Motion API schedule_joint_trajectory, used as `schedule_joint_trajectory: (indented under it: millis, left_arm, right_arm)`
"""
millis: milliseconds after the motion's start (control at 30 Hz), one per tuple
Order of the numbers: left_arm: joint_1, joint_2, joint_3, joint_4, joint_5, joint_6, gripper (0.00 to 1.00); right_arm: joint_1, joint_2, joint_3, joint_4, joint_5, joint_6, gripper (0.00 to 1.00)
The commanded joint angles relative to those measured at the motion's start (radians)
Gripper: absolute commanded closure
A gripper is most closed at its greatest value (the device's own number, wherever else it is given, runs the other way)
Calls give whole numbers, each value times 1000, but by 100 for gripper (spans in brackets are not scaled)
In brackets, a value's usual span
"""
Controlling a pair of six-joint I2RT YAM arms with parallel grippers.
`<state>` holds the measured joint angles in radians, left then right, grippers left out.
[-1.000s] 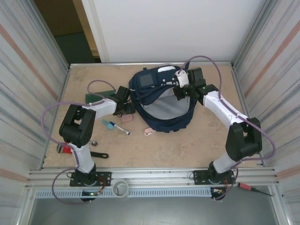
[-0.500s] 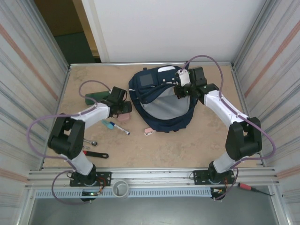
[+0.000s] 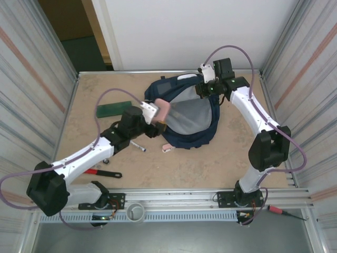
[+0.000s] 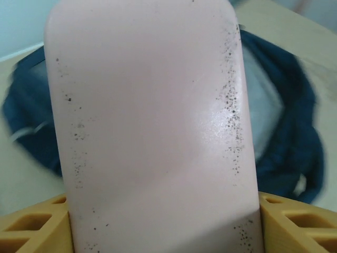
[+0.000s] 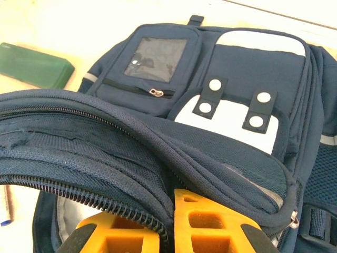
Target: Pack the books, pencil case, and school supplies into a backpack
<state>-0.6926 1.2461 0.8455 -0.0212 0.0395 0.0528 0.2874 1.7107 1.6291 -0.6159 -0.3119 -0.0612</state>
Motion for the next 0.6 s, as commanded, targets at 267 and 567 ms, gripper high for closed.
schedule_joint_trajectory:
  millis: [267,567]
  left_arm:
    - [-124,461,482,-195,-44,590,64]
    - [-156,787,730,-123,-335,775,61]
  right_arm:
    - [-5,-11,126,-17,-160,41,100]
    - [-25,1,126,28,-236,109,99]
